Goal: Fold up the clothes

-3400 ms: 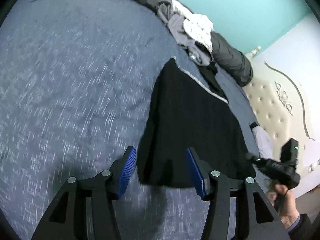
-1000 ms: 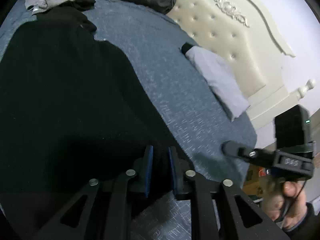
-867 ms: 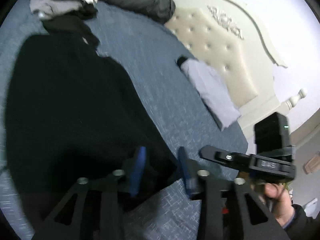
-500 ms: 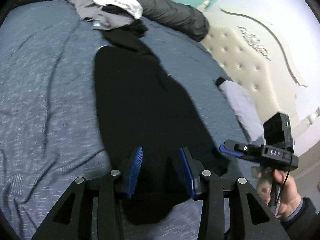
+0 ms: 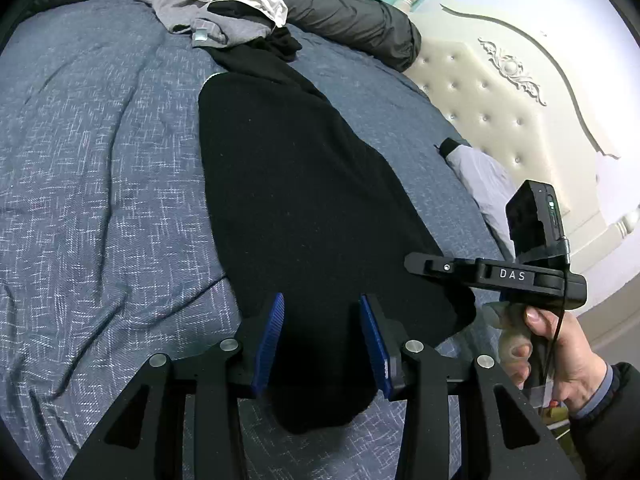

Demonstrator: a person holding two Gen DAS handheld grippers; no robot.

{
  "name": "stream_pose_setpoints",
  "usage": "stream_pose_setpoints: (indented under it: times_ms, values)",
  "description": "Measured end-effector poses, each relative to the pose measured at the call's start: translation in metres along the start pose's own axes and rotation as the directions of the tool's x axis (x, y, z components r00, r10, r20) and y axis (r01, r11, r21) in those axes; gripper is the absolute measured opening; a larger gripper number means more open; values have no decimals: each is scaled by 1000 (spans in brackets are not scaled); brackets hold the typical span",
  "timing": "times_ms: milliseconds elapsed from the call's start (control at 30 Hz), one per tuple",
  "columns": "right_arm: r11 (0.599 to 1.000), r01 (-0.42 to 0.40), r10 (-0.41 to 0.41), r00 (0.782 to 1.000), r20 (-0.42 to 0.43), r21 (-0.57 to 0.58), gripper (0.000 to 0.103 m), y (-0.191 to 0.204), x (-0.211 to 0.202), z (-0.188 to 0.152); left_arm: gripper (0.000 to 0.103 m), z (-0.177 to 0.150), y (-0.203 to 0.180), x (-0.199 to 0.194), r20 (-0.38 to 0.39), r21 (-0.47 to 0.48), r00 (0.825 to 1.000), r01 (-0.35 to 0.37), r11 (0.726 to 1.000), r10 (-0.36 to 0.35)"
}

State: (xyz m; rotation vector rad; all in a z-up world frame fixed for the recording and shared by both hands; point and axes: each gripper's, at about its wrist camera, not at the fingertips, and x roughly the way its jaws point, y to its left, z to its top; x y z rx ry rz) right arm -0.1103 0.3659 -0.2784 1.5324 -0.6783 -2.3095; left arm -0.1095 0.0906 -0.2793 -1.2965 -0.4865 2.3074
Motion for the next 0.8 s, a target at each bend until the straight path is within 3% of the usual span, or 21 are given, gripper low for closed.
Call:
stream_pose_setpoints:
  times_ms: [133, 467, 633, 800]
  values:
    - [1000, 12, -11, 999, 36, -26, 18, 4, -14, -1, 43, 0, -6, 1, -3, 17, 1000, -10, 1000, 10]
    - [968, 161, -145, 985, 95, -192, 16, 34, -67, -2, 44, -1, -21, 7, -37, 66, 999, 9, 998, -6]
    - [987, 151, -151, 989, 4, -53, 16, -17, -29, -14, 44, -5, -22, 11, -59, 84, 998, 0, 996, 5]
    - [980, 170, -169, 985, 15, -105, 16, -21, -25, -19, 44, -6, -22, 11, -66, 84, 998, 3, 996, 3]
